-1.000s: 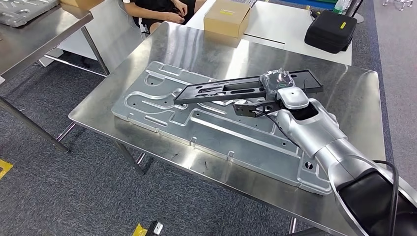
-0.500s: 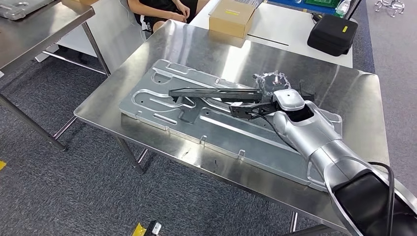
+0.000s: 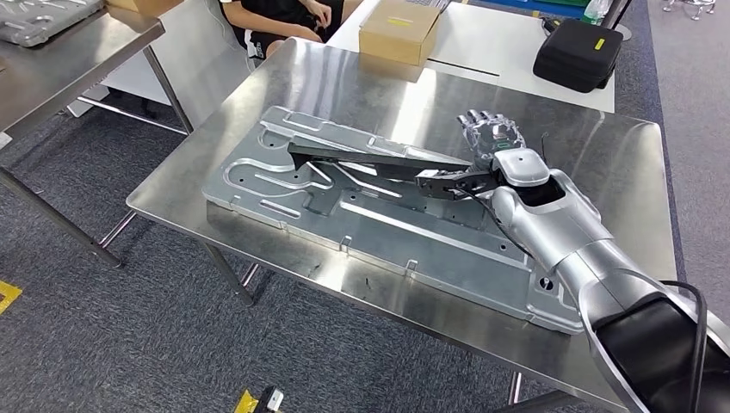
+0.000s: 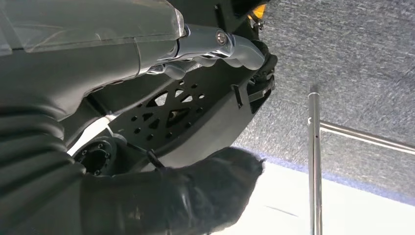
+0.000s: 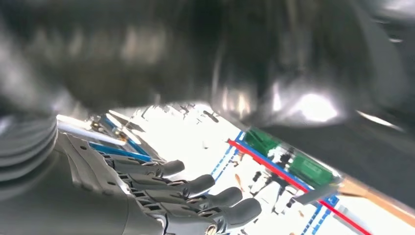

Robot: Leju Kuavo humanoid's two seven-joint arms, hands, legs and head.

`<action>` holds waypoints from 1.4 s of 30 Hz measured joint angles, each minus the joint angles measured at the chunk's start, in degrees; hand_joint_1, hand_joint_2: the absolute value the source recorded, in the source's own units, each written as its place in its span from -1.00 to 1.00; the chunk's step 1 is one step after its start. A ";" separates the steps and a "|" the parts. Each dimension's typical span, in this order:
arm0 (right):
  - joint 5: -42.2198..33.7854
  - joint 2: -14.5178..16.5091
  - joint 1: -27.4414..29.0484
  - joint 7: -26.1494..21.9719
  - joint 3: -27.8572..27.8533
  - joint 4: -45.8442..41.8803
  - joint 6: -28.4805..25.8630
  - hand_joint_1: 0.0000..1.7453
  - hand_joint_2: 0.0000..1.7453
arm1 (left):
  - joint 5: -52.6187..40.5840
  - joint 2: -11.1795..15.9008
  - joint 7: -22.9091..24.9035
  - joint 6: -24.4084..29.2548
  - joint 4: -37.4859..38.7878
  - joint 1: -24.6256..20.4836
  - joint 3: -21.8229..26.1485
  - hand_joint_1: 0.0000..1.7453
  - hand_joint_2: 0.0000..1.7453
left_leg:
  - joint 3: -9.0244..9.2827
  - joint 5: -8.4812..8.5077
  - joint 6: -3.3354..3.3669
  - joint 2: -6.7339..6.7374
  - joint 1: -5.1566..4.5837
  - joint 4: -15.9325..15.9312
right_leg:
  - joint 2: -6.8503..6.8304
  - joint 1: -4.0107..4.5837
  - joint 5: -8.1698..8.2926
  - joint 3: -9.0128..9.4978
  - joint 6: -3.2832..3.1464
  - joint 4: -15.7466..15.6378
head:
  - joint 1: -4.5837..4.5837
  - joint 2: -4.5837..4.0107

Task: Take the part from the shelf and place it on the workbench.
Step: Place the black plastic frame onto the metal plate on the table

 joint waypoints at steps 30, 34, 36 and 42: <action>2.20 -0.78 -2.83 -0.21 -0.98 -0.01 2.17 -1.00 -1.00 | 0.09 -0.23 -0.14 -0.49 -0.02 0.11 0.02 -1.00 -1.00 | 1.38 1.55 -0.01 -0.12 -0.19 -3.56 | -0.38 0.28 1.89 -0.10 -0.13 -1.27 | -0.01 0.00; 2.50 -1.09 -3.58 -0.52 -1.01 0.02 2.71 -1.00 -1.00 | 0.10 -0.15 -0.06 -0.68 -0.02 0.23 0.05 -1.00 -1.00 | 0.31 -3.36 -0.86 -0.08 0.50 4.04 | -0.33 -0.09 3.67 -2.89 0.20 -0.92 | -0.02 0.00; 2.60 -1.32 -3.86 -0.74 -1.02 0.00 2.93 -1.00 -1.00 | 0.03 -0.06 -0.07 -1.34 -0.02 0.18 0.15 -1.00 -1.00 | 4.76 -1.43 -1.15 -0.09 0.82 -1.96 | -0.21 -0.39 4.46 -4.54 0.84 -0.09 | -0.03 0.00; 2.83 -2.74 -5.43 -0.86 -1.20 -0.20 3.29 -1.00 -1.00 | -0.45 0.09 -0.16 -1.52 -0.02 0.19 0.41 -1.00 -1.00 | 7.38 1.72 1.25 -0.29 0.24 -8.14 | 0.09 -0.68 6.50 -6.50 3.05 0.90 | 0.10 0.01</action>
